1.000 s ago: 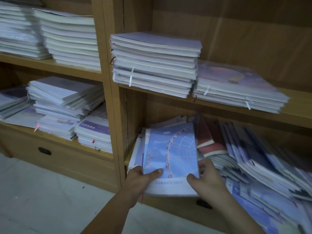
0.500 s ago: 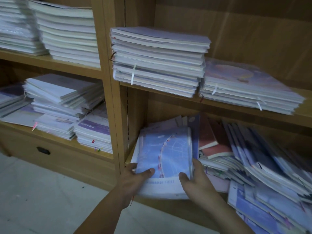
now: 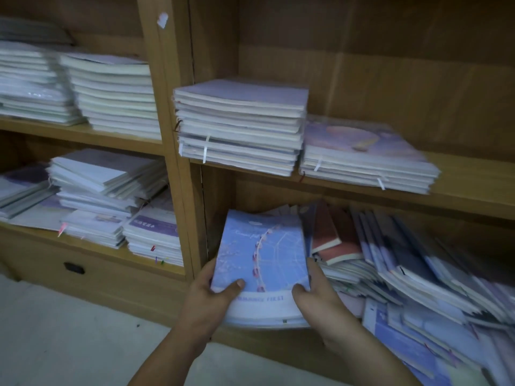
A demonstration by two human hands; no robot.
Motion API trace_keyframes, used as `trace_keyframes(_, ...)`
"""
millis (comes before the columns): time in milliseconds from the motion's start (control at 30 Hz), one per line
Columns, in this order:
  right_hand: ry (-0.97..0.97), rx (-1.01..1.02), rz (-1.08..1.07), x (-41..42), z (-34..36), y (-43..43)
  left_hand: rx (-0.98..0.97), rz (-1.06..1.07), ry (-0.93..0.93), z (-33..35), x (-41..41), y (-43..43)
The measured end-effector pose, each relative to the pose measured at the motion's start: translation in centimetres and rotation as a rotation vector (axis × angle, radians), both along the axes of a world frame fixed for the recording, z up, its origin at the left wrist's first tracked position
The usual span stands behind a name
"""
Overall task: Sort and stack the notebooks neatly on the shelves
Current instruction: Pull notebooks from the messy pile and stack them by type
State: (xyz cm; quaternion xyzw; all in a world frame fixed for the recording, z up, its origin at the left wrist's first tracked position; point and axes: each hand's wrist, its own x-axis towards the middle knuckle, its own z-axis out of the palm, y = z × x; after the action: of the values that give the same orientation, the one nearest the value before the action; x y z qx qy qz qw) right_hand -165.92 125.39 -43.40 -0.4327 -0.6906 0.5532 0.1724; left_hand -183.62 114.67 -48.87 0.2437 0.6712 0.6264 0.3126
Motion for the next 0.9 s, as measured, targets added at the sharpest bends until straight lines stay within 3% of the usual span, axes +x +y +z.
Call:
trace_keyframes(133,0.029,-0.023,0.017,2.9,2.8,-1.4,0.001,-0.054,-0.067,2.5,3.2,-2.7)
trace_keyframes(267,0.028,-0.085,0.030,6.1,5.7,-4.5,0.012,0.015,0.004,5.4,6.2,-6.6)
trace_keyframes(567,0.238,0.296,0.096,11.3,14.5,-10.6,0.173,0.186,0.327,17.1,11.3,-13.4)
trace_keyframes(733,0.423,0.333,-0.011,12.8,19.8,-9.0,0.343,0.021,0.337,24.2,12.6,-9.7)
trace_keyframes(900,0.368,0.295,-0.290,12.5,24.0,-1.6,0.229,0.020,0.502,28.1,12.0,0.0)
